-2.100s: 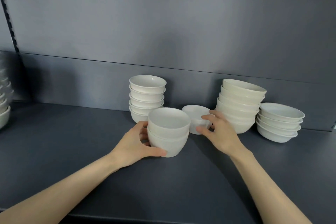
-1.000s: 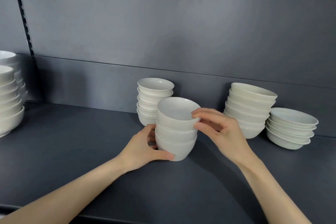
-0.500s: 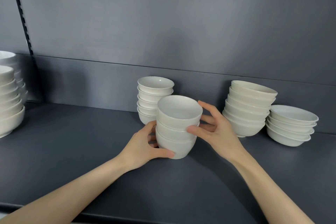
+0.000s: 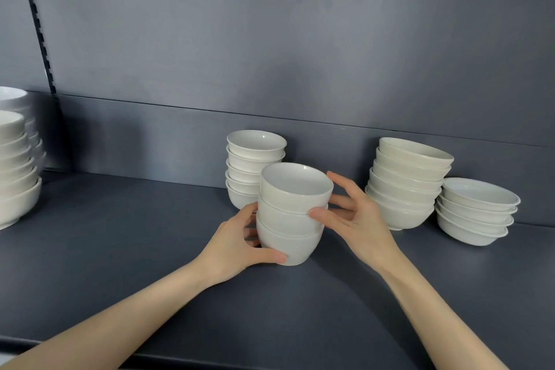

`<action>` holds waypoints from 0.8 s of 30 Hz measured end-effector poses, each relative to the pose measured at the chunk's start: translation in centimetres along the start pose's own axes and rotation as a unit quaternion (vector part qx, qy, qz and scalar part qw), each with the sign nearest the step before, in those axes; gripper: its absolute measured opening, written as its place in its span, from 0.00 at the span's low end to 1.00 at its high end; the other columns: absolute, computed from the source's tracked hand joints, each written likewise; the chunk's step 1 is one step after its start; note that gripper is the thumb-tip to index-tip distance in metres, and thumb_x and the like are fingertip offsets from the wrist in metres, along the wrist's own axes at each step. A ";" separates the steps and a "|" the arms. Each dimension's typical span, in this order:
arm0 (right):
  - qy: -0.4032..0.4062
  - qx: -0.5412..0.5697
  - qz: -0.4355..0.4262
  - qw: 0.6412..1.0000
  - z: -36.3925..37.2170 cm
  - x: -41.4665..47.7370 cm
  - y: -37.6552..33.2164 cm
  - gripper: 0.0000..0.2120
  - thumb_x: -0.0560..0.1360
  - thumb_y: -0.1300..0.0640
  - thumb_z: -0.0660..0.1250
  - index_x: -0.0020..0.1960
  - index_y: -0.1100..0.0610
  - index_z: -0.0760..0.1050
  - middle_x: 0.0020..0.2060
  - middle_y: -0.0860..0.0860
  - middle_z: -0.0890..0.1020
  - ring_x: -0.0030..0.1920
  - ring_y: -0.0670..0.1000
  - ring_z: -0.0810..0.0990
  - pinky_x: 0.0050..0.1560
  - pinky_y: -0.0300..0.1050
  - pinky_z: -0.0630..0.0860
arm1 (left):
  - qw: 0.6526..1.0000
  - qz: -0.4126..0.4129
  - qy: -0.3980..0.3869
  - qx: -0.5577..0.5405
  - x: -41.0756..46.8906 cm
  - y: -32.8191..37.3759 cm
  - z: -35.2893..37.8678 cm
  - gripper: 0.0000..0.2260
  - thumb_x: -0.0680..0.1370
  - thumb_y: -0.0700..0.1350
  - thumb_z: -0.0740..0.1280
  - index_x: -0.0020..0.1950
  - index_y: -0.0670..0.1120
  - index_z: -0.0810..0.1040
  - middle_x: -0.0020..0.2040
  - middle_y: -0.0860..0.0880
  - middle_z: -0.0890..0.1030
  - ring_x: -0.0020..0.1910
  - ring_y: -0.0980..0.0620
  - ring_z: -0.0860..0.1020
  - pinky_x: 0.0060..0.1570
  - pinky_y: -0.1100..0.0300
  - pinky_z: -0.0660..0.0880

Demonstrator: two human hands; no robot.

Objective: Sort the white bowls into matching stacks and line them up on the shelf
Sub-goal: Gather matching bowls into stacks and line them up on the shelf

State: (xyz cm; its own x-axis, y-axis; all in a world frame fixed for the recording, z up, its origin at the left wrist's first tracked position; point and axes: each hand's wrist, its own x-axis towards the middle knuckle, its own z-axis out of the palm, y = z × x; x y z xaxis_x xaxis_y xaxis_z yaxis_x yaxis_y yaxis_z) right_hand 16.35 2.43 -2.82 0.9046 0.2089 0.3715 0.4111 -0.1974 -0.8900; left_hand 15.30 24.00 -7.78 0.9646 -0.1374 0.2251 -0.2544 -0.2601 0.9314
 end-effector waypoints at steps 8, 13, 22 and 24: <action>0.000 -0.012 -0.001 1.000 -0.1 0.1 0.1 0.38 0.60 0.46 0.74 0.68 0.43 0.66 0.55 0.46 0.82 0.51 0.45 0.83 0.54 0.42 0.79 | 0.999 0.021 -0.017 0.026 -0.2 0.5 0.1 0.36 0.65 0.41 0.79 0.69 0.55 0.67 0.59 0.58 0.79 0.55 0.59 0.80 0.56 0.62 0.77; -0.011 -0.016 0.006 1.000 -0.3 0.1 -0.1 0.38 0.59 0.45 0.75 0.67 0.43 0.66 0.56 0.47 0.83 0.52 0.48 0.83 0.55 0.48 0.79 | 0.997 0.045 0.004 0.067 -0.5 1.0 0.2 0.31 0.65 0.42 0.80 0.63 0.59 0.71 0.55 0.58 0.80 0.51 0.59 0.81 0.48 0.66 0.77; -0.057 -0.211 0.025 0.976 -1.1 -0.3 -3.1 0.30 0.70 0.46 0.73 0.69 0.45 0.66 0.58 0.42 0.78 0.53 0.45 0.81 0.56 0.40 0.74 | 0.965 0.009 -0.050 0.257 -0.9 2.5 -1.3 0.31 0.69 0.56 0.75 0.69 0.55 0.67 0.51 0.60 0.78 0.50 0.60 0.76 0.55 0.61 0.73; -0.055 -0.255 0.019 0.965 -1.0 -0.8 -4.1 0.31 0.70 0.45 0.73 0.70 0.48 0.67 0.62 0.43 0.75 0.62 0.47 0.75 0.61 0.43 0.72 | 0.942 0.006 -0.055 0.332 -1.3 3.3 -2.3 0.26 0.72 0.56 0.71 0.67 0.54 0.69 0.55 0.55 0.78 0.55 0.55 0.75 0.58 0.57 0.72</action>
State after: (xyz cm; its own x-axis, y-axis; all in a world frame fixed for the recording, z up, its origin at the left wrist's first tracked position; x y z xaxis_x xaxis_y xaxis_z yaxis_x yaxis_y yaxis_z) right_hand 14.01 2.14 0.78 0.9144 0.2876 0.2848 0.4048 -0.6473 -0.6459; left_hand 13.36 25.56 -4.38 0.9575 -0.2328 0.1700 -0.2881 -0.7936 0.5360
